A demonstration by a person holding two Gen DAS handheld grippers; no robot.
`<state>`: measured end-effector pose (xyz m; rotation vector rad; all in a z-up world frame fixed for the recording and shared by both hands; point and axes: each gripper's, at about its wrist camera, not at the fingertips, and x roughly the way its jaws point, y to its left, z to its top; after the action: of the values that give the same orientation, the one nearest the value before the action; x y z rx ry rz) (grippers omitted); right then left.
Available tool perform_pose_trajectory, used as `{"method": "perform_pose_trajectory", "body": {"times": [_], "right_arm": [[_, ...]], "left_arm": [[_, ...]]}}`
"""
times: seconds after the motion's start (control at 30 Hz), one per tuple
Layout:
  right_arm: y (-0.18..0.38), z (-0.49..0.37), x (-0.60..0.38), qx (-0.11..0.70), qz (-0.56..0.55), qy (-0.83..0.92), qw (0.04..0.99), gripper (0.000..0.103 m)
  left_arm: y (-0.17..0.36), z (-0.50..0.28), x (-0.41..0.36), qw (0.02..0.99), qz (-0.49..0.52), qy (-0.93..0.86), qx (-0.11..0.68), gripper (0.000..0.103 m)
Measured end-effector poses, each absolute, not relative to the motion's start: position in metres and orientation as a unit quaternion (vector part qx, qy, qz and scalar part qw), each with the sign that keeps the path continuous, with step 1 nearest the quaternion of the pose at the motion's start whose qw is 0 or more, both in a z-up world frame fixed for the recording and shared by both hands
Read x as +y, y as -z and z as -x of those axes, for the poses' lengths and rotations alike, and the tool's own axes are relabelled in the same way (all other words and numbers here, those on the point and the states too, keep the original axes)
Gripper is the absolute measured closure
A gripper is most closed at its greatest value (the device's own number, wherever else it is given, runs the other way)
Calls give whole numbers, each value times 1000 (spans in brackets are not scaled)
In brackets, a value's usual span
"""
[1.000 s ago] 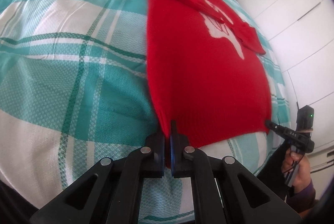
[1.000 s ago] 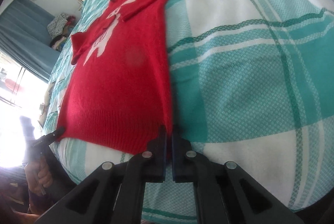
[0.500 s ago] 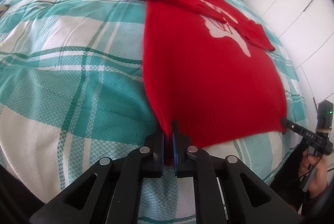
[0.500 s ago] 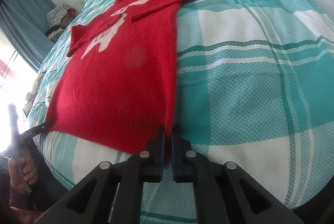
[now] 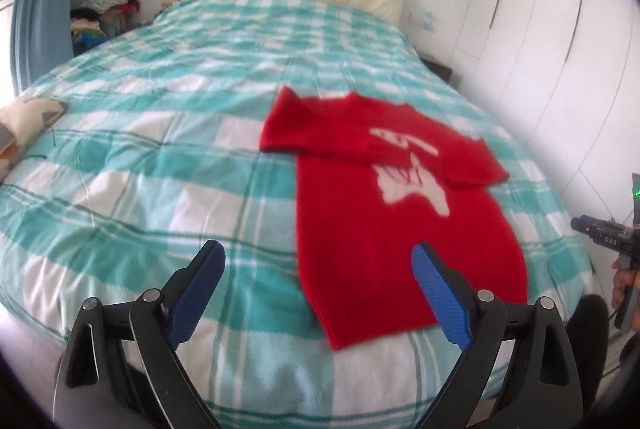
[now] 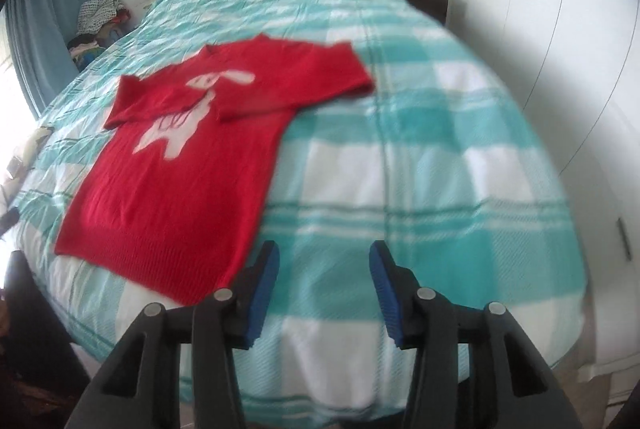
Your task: Fold small clothes
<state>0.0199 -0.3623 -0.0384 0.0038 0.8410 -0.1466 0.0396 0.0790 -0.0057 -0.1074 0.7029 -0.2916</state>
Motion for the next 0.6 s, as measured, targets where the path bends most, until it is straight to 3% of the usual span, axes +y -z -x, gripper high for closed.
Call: {"method": "perform_pose_trajectory", "body": {"times": [0.1,0.17,0.3,0.4,0.5,0.53,0.57,0.6], "right_arm": [[14,-71,-344,361,65,28,930,50],[17,-112,-326,350,81,-37,933,38],[63,-195,-281,412,108,-138,894,39],[101,-231,-258,443,143,-146,873,41],[133,-253,-256,469,134,-140,861,45],[139,-257,-261,479,125,-138,858,60],[139,-259,-268,476,118,-125,863,84],[133,-258,-279,468,102,-109,871,94]], "left_arm": [[9,-67,84,941,80,101,311,6],[23,-77,90,949,98,65,292,6],[62,-73,106,960,108,14,259,6],[78,-87,113,944,106,-4,312,6],[81,-92,119,941,127,-3,312,6],[82,-94,120,940,130,-4,315,6],[84,-97,121,938,133,-2,321,6],[86,-97,121,935,137,0,327,6]]}}
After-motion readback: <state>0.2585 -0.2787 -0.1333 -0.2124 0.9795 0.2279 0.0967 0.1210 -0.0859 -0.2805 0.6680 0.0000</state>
